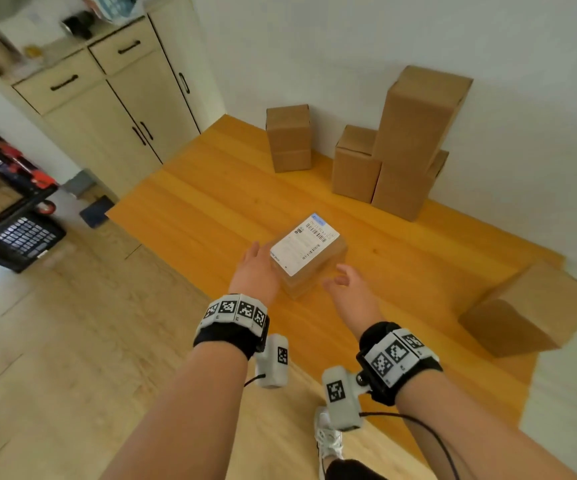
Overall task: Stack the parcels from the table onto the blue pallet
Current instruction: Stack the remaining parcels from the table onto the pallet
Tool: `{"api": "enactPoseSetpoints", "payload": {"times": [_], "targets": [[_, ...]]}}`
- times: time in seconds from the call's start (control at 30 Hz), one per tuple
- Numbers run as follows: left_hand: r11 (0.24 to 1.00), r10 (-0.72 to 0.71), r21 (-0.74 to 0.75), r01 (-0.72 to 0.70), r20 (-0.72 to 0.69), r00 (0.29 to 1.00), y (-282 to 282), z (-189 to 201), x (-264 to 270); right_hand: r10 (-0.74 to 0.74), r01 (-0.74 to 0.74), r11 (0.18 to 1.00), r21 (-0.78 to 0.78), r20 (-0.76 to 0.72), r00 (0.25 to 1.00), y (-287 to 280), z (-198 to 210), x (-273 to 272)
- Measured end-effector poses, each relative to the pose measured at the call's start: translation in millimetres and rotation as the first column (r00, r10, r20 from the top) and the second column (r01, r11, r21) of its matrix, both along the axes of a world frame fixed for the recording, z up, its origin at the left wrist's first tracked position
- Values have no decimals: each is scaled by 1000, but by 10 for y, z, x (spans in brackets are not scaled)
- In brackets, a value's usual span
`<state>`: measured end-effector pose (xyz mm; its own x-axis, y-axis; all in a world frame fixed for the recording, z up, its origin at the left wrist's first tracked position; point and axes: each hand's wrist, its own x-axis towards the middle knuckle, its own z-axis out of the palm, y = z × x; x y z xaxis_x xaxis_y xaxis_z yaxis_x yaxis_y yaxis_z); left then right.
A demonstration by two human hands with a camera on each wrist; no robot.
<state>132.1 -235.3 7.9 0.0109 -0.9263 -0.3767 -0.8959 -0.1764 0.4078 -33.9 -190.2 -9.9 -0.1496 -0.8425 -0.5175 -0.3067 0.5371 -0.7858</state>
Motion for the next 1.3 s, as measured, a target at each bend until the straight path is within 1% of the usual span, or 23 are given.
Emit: {"api": "enactPoseSetpoints", "payload": {"times": [0.17, 0.23, 0.3, 0.4, 0.57, 0.63, 0.8, 0.93, 1.07, 1.2, 1.3], "targets": [[997, -26, 78, 22, 45, 999, -323, -238, -28, 36, -36, 998, 43, -8, 999, -187, -166, 76], [997, -9, 78, 7, 19, 1000, -372, -293, -44, 51, -51, 998, 34, -15, 999, -237, -208, 111], [996, 39, 79, -38, -12, 999, -382, -322, -59, 61, -60, 998, 30, -12, 998, -268, -226, 137], [992, 66, 109, -62, -34, 997, -350, -326, -78, 42, -42, 999, 17, 25, 999, -268, -205, 154], [978, 102, 196, -71, -151, 983, -184, -298, -111, 42, -41, 998, 40, -29, 999, -221, -158, 119], [977, 110, 205, -65, -214, 971, -94, -245, -129, 26, -23, 998, 57, -57, 998, -174, -124, 101], [983, 132, 166, -82, -323, 937, 113, 34, -142, -11, 13, 1000, 26, -83, 996, 29, 75, 61], [995, 101, 58, -84, -422, 901, 356, 427, -164, -44, 31, 995, -93, -139, 989, 272, 420, 30], [996, -7, -84, -40, -500, 866, 604, 864, -260, -89, 46, 975, -216, -192, 977, 561, 837, -37], [975, -145, -223, 20, -559, 817, 857, 1246, -420, -195, 128, 929, -348, -164, 967, 922, 1302, -178], [957, -225, -282, 66, -580, 783, 1035, 1476, -566, -265, 171, 889, -426, -172, 949, 1203, 1623, -300]]}}
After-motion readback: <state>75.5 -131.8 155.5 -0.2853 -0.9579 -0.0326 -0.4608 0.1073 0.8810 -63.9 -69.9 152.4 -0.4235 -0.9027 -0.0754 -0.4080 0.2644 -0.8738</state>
